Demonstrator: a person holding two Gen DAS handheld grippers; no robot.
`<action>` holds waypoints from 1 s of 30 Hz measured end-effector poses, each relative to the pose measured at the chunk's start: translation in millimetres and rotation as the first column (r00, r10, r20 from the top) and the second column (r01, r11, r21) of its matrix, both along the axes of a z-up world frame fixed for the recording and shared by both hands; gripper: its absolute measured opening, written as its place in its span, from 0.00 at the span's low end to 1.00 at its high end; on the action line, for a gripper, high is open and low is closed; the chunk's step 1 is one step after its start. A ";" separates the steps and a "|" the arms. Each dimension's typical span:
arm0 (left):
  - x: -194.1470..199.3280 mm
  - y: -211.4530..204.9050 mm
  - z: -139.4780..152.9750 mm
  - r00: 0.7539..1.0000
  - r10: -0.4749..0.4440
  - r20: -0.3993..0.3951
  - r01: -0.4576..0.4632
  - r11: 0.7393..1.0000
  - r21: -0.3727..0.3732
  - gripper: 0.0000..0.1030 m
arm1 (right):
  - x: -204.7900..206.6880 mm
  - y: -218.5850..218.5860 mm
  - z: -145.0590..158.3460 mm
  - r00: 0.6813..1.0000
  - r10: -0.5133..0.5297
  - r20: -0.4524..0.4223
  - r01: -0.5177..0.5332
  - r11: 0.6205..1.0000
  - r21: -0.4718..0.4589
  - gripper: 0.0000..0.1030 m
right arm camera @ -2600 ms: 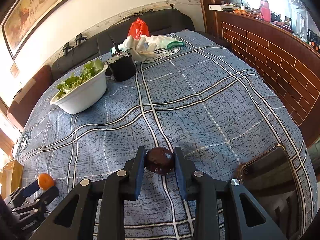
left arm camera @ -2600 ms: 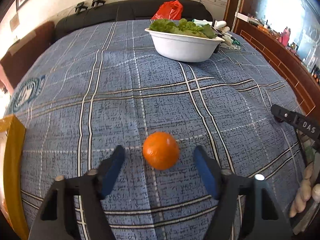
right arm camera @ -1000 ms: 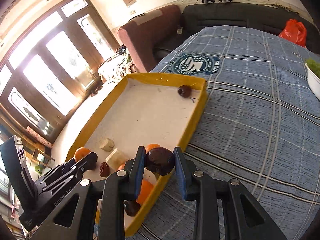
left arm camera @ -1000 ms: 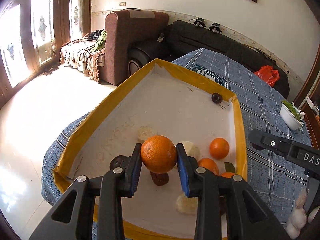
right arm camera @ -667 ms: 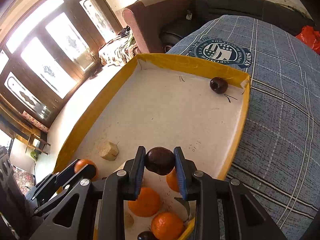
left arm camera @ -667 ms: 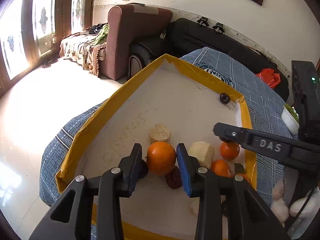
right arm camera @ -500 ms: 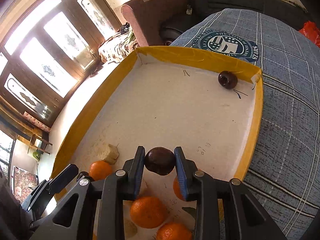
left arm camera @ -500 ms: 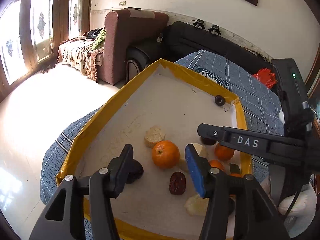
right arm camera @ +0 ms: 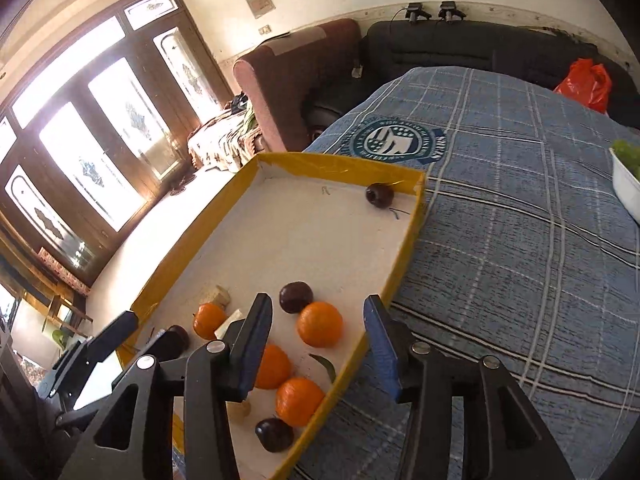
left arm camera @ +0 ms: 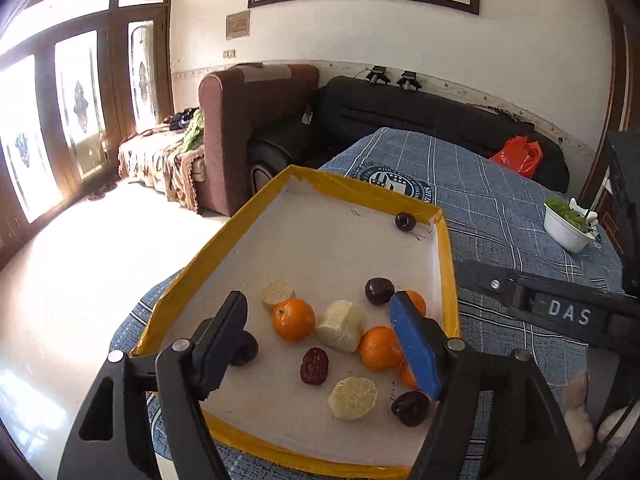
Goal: Organize fruits
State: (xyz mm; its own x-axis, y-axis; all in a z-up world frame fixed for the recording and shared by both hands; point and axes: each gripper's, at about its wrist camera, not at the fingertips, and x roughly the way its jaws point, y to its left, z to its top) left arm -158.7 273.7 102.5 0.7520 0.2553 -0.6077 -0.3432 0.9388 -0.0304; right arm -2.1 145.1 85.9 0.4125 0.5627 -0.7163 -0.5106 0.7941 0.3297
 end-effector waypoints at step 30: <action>-39.3 -107.6 50.8 0.993 -0.019 0.119 -0.005 0.980 0.199 0.94 | -102.2 -132.1 20.6 0.947 -0.225 0.231 0.231 0.973 0.002 0.78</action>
